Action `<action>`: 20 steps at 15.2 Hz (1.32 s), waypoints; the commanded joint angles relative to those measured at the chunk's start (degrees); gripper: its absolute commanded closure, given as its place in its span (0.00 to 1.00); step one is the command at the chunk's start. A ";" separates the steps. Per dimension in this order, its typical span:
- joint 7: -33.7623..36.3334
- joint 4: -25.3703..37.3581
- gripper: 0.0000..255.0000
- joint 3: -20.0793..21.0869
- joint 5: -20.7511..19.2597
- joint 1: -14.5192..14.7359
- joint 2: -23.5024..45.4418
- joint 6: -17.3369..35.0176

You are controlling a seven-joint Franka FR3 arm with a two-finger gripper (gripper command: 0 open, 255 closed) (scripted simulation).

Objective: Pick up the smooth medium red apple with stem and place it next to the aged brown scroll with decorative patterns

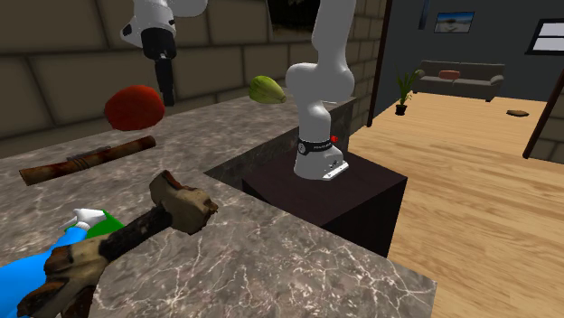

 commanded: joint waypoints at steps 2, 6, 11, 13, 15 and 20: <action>-4.00 5.40 1.00 -3.31 0.59 -0.67 4.88 -2.82; -8.34 9.18 1.00 -6.05 2.05 -1.44 9.85 -4.15; -10.51 6.81 1.00 -6.26 3.29 -1.34 11.30 -1.10; -11.43 5.95 1.00 -6.35 3.88 -1.29 11.97 0.08; -12.39 5.14 1.00 -6.43 4.53 -1.23 12.71 1.25; -14.94 3.35 1.00 -6.61 6.39 -1.09 14.79 4.07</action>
